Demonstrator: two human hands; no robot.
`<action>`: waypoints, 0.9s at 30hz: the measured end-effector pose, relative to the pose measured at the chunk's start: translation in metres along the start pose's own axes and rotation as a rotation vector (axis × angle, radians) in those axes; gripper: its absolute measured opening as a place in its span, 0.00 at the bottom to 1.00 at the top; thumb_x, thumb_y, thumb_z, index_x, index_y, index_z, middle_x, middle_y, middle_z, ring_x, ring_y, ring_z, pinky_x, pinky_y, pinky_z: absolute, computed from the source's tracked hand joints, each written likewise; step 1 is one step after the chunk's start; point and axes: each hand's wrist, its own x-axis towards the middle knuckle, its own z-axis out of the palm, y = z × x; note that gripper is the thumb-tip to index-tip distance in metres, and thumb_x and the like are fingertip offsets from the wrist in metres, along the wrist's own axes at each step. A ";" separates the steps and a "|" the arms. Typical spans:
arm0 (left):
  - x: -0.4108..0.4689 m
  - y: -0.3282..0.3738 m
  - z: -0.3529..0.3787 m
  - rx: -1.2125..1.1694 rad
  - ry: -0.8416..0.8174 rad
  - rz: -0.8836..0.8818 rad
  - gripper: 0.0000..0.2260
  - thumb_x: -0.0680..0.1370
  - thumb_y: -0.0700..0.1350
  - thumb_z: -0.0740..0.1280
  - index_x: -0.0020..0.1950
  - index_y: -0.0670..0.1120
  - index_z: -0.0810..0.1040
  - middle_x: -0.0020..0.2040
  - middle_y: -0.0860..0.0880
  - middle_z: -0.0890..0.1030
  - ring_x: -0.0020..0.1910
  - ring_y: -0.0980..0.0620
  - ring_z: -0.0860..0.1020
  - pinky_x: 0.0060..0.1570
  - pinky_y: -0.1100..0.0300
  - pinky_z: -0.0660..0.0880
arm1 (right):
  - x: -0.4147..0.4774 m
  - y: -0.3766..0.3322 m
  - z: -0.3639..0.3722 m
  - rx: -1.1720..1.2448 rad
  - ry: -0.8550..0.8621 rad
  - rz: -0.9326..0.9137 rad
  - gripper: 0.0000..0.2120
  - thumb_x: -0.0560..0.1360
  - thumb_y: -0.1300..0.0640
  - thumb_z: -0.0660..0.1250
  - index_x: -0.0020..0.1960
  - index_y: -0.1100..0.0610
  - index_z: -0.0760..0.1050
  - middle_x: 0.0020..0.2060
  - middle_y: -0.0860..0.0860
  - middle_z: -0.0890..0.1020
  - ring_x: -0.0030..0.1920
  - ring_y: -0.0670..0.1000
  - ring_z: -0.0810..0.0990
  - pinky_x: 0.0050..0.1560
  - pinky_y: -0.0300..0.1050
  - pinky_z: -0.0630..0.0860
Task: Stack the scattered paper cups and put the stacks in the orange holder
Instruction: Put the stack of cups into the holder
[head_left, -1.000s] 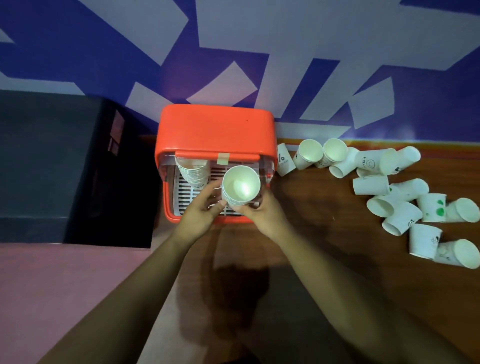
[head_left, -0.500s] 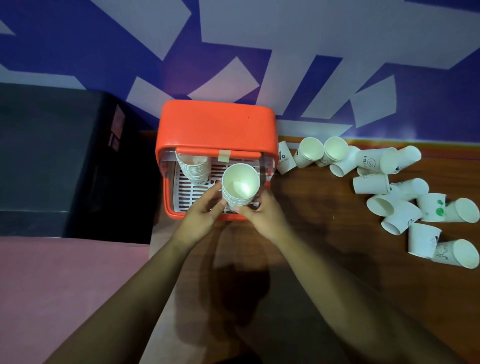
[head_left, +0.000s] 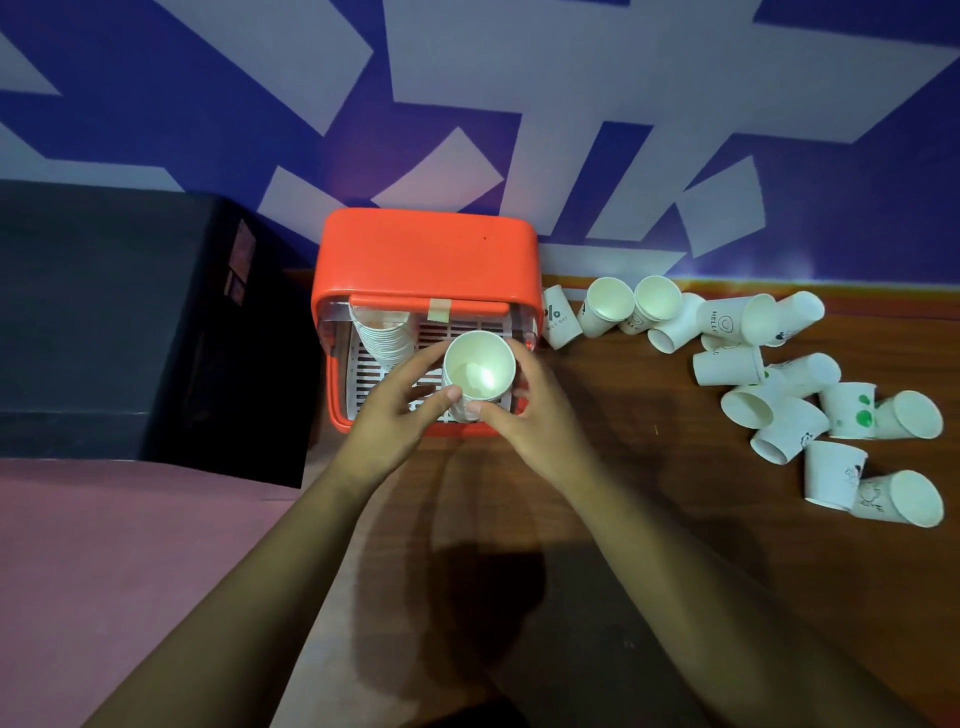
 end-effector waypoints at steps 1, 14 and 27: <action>0.000 0.002 0.000 0.006 0.003 0.006 0.21 0.80 0.44 0.69 0.74 0.52 0.73 0.70 0.59 0.76 0.70 0.58 0.73 0.70 0.48 0.72 | 0.000 -0.001 -0.001 0.004 0.002 -0.003 0.31 0.68 0.48 0.75 0.68 0.40 0.68 0.64 0.39 0.74 0.65 0.45 0.74 0.62 0.54 0.76; -0.008 0.027 0.000 0.022 0.059 0.099 0.21 0.81 0.47 0.68 0.74 0.54 0.71 0.72 0.59 0.74 0.72 0.54 0.72 0.72 0.44 0.69 | -0.004 -0.029 -0.021 -0.031 0.023 -0.069 0.32 0.70 0.54 0.77 0.69 0.43 0.67 0.60 0.33 0.70 0.59 0.29 0.69 0.61 0.33 0.71; -0.041 0.069 -0.038 -0.123 0.159 0.196 0.17 0.82 0.39 0.65 0.71 0.47 0.73 0.67 0.50 0.79 0.67 0.51 0.77 0.67 0.56 0.74 | -0.014 -0.086 0.008 0.154 0.018 -0.162 0.30 0.68 0.51 0.77 0.67 0.45 0.69 0.62 0.41 0.76 0.62 0.45 0.77 0.62 0.52 0.77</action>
